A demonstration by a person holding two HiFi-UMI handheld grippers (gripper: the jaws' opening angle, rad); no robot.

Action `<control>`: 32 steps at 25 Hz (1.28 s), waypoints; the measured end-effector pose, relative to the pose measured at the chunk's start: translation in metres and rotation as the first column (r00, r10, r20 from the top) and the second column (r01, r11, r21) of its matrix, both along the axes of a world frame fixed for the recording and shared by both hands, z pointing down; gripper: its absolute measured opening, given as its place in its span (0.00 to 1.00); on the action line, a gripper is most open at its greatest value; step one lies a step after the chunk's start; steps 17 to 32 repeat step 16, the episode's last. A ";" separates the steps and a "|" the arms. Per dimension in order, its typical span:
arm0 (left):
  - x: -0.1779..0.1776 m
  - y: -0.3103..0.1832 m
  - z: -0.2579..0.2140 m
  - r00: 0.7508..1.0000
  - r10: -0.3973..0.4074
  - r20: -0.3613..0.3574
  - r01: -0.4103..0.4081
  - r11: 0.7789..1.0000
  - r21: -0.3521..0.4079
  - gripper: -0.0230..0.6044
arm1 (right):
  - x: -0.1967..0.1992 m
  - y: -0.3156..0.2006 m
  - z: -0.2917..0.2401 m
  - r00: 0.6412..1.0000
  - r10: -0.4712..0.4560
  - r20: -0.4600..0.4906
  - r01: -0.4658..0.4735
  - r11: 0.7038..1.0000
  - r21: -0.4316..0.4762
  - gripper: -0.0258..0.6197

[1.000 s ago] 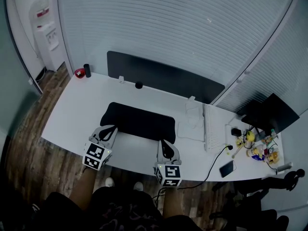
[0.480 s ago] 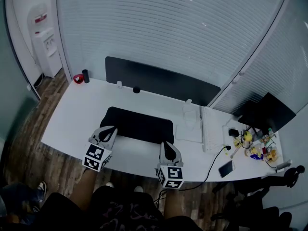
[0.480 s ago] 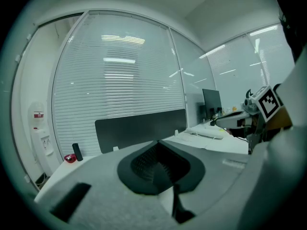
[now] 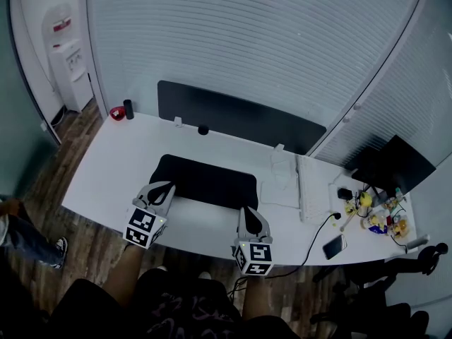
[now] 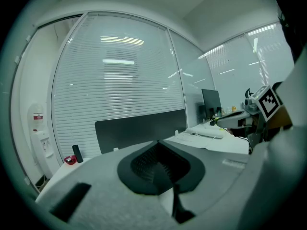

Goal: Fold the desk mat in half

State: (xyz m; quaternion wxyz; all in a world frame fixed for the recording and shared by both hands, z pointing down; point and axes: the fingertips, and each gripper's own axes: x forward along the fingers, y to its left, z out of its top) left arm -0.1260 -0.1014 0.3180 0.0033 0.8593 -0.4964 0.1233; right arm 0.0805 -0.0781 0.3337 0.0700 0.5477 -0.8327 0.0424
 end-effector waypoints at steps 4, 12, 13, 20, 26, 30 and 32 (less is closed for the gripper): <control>-0.003 0.000 0.000 1.000 0.002 0.025 -0.003 1.000 0.021 0.04 | -0.002 0.000 0.000 1.000 -0.003 -0.003 0.003 1.000 0.002 0.05; -0.010 -0.005 0.004 1.000 -0.003 0.020 0.003 1.000 0.024 0.04 | -0.011 -0.009 0.002 1.000 -0.023 -0.009 0.023 1.000 0.004 0.05; -0.011 -0.006 0.004 1.000 -0.005 0.020 0.004 1.000 0.025 0.04 | -0.011 -0.010 0.003 1.000 -0.024 -0.010 0.024 1.000 0.004 0.05; -0.013 -0.009 0.002 1.000 -0.008 0.014 0.007 1.000 0.023 0.04 | -0.014 -0.014 0.003 1.000 -0.028 -0.010 0.028 1.000 0.004 0.05; -0.013 -0.009 0.002 1.000 -0.008 0.014 0.007 1.000 0.023 0.04 | -0.014 -0.014 0.003 1.000 -0.028 -0.010 0.028 1.000 0.004 0.05; -0.013 -0.009 0.002 1.000 -0.008 0.014 0.007 1.000 0.023 0.04 | -0.014 -0.014 0.003 1.000 -0.028 -0.010 0.028 1.000 0.004 0.05; -0.013 -0.009 0.002 1.000 -0.008 0.014 0.007 1.000 0.023 0.04 | -0.014 -0.014 0.003 1.000 -0.028 -0.010 0.028 1.000 0.004 0.05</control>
